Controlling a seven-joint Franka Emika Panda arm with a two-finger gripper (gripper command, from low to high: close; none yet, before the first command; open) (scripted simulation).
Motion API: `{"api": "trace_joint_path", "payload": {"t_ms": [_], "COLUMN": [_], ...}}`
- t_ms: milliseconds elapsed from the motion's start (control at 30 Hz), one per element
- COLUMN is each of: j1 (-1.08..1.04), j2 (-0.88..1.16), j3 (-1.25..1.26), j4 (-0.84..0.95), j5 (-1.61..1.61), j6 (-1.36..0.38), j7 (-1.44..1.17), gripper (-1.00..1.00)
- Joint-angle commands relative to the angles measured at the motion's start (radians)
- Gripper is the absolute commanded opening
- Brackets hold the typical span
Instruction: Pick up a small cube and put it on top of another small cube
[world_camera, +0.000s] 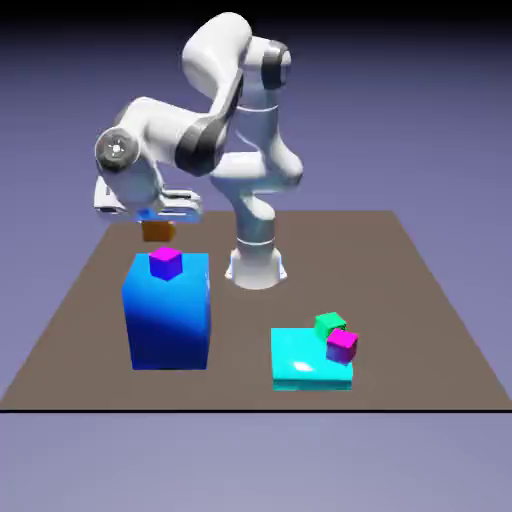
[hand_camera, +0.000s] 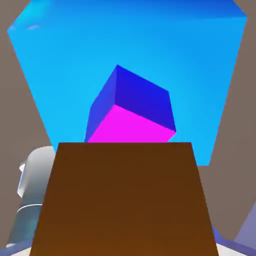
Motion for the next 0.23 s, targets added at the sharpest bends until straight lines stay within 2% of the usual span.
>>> {"api": "trace_joint_path", "payload": {"t_ms": [0, 100, 133, 200], "j1": [0.0, -0.001, -0.001, 0.0], "j2": [-0.01, -0.03, -0.03, -0.02], "j3": [-0.001, -0.003, -0.003, -0.002], "j4": [-0.036, -0.109, -0.109, -0.073], "j5": [-0.005, -0.011, -0.011, -0.008], "j6": [0.027, 0.081, 0.081, 0.054], "j7": [0.005, 0.016, 0.016, 0.011], "gripper": [-1.0, -1.0, 1.0, 1.0]}}
